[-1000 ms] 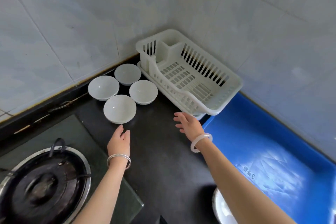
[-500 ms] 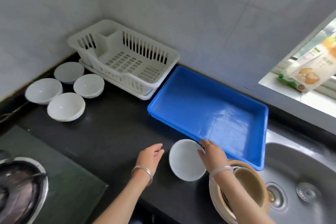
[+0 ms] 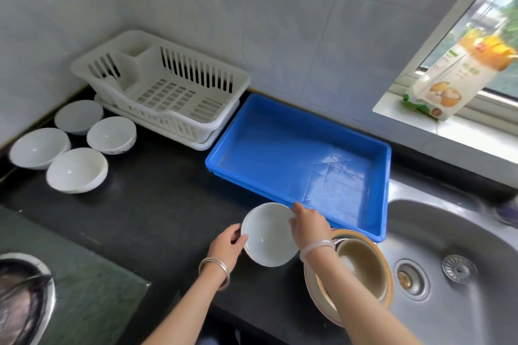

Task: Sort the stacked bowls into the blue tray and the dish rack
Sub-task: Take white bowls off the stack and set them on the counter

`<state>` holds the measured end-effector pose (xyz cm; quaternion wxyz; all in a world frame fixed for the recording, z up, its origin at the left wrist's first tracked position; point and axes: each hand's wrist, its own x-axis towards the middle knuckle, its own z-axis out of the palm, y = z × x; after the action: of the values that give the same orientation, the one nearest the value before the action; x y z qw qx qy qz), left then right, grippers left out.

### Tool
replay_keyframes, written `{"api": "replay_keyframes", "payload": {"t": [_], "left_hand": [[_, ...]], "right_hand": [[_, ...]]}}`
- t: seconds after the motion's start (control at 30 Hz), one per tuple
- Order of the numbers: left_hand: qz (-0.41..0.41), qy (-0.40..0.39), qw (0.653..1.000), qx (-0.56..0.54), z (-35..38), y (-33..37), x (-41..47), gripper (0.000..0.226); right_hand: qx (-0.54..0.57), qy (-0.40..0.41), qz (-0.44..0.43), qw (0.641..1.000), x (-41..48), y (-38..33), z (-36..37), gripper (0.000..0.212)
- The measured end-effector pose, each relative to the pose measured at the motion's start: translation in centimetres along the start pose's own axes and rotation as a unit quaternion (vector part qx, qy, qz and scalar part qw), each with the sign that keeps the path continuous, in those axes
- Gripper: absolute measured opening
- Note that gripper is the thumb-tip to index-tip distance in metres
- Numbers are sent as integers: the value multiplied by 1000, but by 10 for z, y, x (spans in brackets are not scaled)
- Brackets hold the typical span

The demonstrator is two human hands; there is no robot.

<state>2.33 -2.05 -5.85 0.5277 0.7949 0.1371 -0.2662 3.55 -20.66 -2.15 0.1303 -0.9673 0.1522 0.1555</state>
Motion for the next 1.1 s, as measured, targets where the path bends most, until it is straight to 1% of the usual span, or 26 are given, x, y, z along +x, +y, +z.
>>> {"api": "replay_keyframes", "payload": {"t": [0.2, 0.3, 0.4, 0.53, 0.67, 0.8, 0.87, 0.97, 1.1], "left_hand": [[-49, -27, 992, -115, 0, 2, 2, 35], [-79, -35, 981, -173, 0, 4, 1, 33], [-75, -30, 981, -179, 1, 5, 2, 32], [-80, -9, 980, -179, -3, 5, 2, 32], [-74, 37, 977, -197, -28, 4, 2, 32], [-66, 98, 966, -230, -69, -1, 2, 29], [-65, 138, 954, -257, -93, -6, 2, 27], [-82, 193, 931, -300, -130, -17, 4, 32], [-97, 255, 897, -348, -173, -36, 7, 34]], "right_hand": [[0, 30, -4, 1000, -8, 2, -4, 19], [43, 38, 21, 998, -10, 5, -12, 19], [111, 50, 46, 992, -10, 11, -26, 20], [173, 70, 50, 981, -8, 11, -40, 17], [229, 88, 47, 968, -3, -3, -48, 16], [286, 76, 34, 955, 10, -34, -47, 13], [310, 64, 25, 948, 18, -54, -43, 10], [331, 38, 17, 943, 31, -89, -35, 9], [350, -10, 5, 937, 50, -141, -17, 8]]}}
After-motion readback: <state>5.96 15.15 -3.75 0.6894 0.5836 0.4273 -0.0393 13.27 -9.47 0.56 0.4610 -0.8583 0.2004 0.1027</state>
